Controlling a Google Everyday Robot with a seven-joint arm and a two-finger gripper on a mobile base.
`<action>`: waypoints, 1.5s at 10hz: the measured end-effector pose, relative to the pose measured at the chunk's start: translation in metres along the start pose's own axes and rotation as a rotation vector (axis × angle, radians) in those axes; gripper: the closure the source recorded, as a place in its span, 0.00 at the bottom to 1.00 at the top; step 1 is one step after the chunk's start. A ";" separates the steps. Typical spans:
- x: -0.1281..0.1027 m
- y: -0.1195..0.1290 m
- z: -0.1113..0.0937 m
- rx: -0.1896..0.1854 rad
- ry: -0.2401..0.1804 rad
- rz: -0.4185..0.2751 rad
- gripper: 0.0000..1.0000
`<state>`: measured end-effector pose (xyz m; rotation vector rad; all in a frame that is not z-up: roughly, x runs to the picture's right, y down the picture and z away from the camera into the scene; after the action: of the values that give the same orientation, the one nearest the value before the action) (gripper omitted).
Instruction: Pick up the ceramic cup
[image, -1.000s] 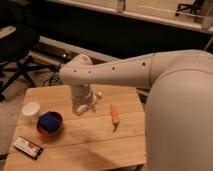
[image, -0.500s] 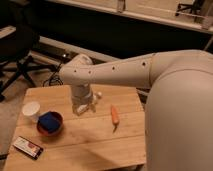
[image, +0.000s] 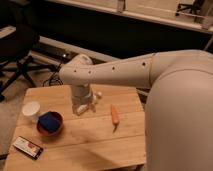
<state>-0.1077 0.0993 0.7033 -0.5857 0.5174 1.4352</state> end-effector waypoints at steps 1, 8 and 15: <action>-0.001 0.000 -0.001 -0.004 0.000 0.003 0.35; -0.092 0.057 -0.096 0.008 -0.176 -0.119 0.35; -0.129 0.245 -0.091 0.042 -0.236 -0.428 0.35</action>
<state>-0.3594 -0.0470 0.7027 -0.4521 0.2162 1.0645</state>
